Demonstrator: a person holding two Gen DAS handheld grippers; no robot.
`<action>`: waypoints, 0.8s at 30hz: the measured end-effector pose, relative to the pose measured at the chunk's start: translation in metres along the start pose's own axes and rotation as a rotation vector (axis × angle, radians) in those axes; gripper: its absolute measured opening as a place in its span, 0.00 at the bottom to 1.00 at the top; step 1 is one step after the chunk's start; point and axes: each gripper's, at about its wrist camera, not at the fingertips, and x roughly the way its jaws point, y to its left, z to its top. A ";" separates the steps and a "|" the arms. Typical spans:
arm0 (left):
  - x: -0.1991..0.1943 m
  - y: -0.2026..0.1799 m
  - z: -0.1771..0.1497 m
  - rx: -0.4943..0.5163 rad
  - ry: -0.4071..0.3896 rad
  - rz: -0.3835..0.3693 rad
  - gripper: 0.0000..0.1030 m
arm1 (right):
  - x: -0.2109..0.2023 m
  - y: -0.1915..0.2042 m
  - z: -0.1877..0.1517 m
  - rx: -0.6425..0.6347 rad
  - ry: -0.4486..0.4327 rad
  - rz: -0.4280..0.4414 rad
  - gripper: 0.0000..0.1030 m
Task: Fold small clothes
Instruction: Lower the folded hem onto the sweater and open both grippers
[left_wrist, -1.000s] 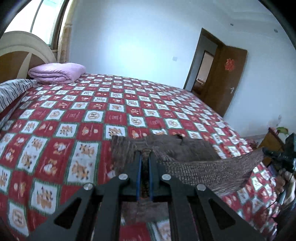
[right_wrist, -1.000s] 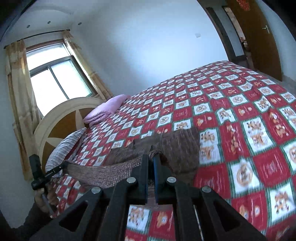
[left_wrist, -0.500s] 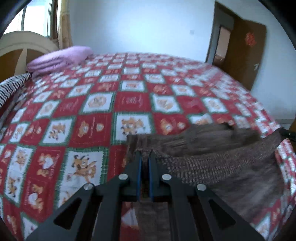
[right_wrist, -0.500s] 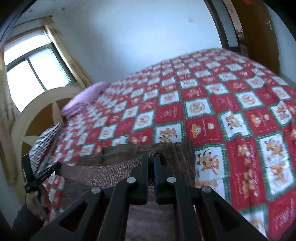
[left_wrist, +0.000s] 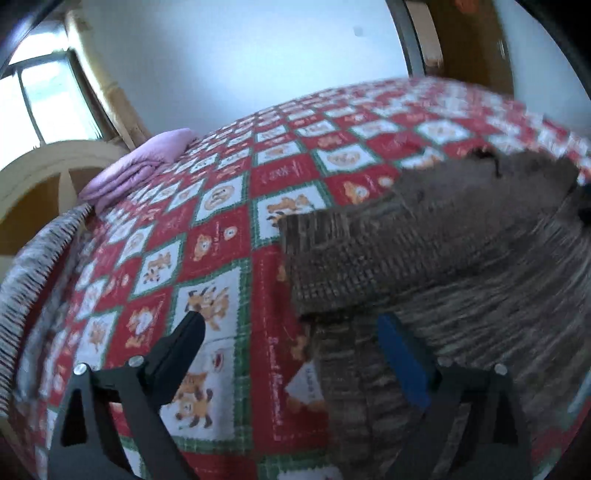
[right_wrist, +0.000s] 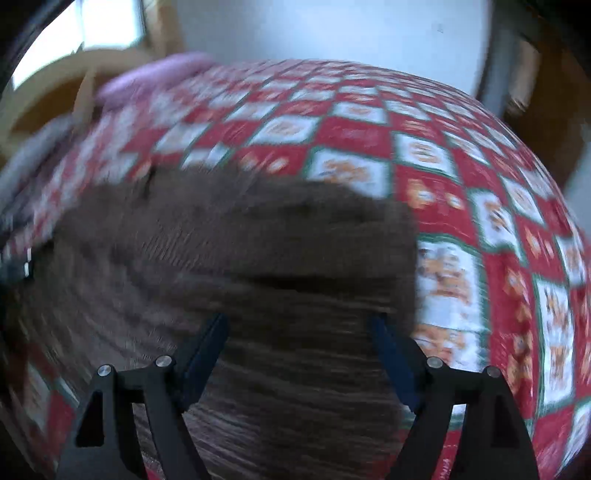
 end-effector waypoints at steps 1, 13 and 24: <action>0.006 -0.003 0.006 0.010 -0.002 0.035 0.95 | 0.001 0.003 0.005 -0.024 -0.017 -0.018 0.78; 0.039 0.070 0.021 -0.297 0.092 0.152 0.97 | -0.018 -0.057 0.074 0.201 -0.201 -0.083 0.78; -0.027 0.048 -0.031 -0.317 0.055 -0.024 0.97 | -0.064 -0.038 -0.047 0.245 -0.179 0.048 0.78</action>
